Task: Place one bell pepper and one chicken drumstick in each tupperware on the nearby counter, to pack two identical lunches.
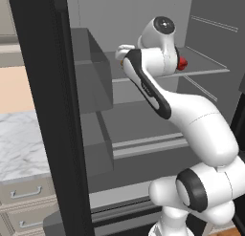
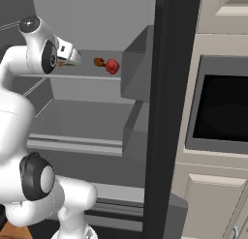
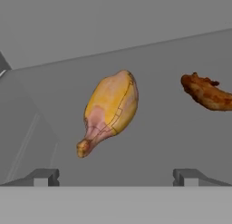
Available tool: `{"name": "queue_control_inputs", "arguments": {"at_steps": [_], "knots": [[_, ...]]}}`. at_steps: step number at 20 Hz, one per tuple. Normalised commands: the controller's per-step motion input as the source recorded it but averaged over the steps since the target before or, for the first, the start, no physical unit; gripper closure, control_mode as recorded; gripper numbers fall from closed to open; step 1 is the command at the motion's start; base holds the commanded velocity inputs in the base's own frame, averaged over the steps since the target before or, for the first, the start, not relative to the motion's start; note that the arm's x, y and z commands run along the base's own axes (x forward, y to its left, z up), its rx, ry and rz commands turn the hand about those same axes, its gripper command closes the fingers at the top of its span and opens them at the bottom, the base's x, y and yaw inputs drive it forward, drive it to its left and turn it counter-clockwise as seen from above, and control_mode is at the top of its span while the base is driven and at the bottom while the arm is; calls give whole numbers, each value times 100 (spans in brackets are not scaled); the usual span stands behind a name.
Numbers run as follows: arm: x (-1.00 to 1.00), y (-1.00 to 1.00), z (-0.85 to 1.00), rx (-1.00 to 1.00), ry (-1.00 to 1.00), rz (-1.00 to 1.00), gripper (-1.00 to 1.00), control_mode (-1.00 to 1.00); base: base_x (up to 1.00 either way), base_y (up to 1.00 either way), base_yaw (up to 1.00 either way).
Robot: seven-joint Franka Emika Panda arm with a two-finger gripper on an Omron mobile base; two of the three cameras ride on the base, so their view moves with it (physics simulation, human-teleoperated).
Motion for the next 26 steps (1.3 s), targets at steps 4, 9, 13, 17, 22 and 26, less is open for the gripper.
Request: {"name": "queue_control_inputs", "arguments": {"at_steps": [4,9,13,17,22,26], "knots": [[45,12,-15,0,0,-3,-100,-100,0,0,0],[39,19,-2,0,0,-6,-100,-100,0,0,0],[33,5,-7,0,0,-6,-100,-100,0,0,0],[23,0,-8,0,0,-8,-100,-100,0,0,0],[17,0,-13,-1,0,-10,-100,-100,0,0,0],[23,0,-13,0,0,-9,-100,-100,0,0,0]]}}
